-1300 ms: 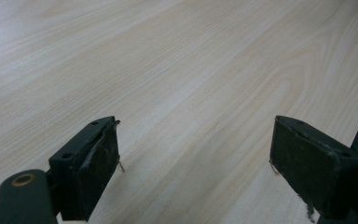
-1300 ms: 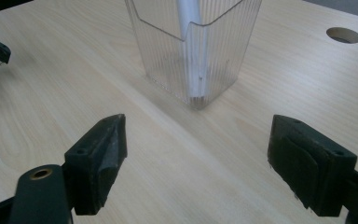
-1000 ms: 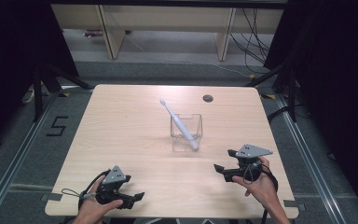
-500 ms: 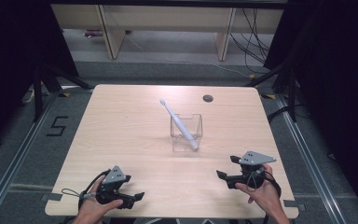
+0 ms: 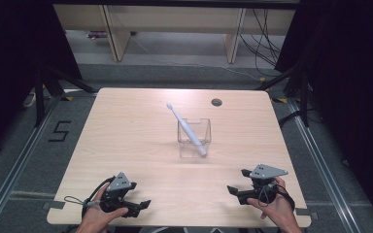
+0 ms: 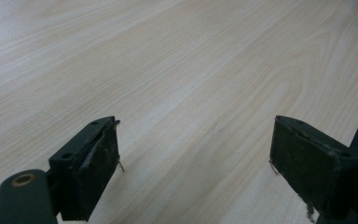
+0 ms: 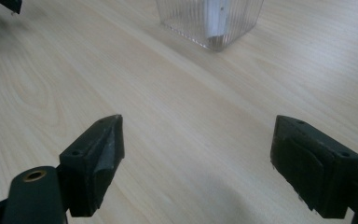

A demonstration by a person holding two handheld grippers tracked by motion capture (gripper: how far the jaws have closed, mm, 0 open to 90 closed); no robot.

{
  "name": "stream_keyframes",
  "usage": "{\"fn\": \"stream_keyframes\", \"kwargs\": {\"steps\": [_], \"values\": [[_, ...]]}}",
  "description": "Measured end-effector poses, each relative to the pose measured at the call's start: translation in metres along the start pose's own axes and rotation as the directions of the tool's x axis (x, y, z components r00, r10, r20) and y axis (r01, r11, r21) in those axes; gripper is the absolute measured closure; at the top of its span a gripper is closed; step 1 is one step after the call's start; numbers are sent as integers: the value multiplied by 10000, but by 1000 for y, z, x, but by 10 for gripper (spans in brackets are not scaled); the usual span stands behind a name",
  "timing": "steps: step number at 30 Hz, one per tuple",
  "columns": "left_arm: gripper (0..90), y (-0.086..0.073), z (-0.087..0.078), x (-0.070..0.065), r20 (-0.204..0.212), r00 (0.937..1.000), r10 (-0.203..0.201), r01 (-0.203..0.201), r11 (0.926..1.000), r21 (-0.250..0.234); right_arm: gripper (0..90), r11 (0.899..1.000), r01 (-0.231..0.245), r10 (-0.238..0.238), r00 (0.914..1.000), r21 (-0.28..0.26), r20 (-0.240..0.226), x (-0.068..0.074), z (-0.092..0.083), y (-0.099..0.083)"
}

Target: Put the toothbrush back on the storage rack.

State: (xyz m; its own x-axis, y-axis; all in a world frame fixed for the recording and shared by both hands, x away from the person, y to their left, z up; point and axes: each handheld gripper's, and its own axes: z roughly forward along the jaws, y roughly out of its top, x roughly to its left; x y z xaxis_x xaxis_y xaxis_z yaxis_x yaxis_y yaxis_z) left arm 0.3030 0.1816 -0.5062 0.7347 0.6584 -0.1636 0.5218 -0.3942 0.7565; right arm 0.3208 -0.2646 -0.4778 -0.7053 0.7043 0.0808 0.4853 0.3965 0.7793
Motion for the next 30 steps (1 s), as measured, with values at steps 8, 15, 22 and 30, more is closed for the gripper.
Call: {"fn": "stream_keyframes", "kwargs": {"steps": [8,15,22,30], "values": [[148,0,0,0,-1,10000,-42,42,10000,-24,178,9996,76,-74,10000,263,-54,0,-5,-14],[148,0,0,0,17,10000,-11,11,10000,-13,176,9994,40,-41,10000,353,31,0,-9,-21],[148,0,0,0,22,10000,-5,5,10000,5,176,9980,-153,141,9997,611,189,2,-13,-26],[148,0,0,0,21,10000,-25,25,10000,-7,177,9973,-81,70,9999,727,151,2,-14,-28]]}}
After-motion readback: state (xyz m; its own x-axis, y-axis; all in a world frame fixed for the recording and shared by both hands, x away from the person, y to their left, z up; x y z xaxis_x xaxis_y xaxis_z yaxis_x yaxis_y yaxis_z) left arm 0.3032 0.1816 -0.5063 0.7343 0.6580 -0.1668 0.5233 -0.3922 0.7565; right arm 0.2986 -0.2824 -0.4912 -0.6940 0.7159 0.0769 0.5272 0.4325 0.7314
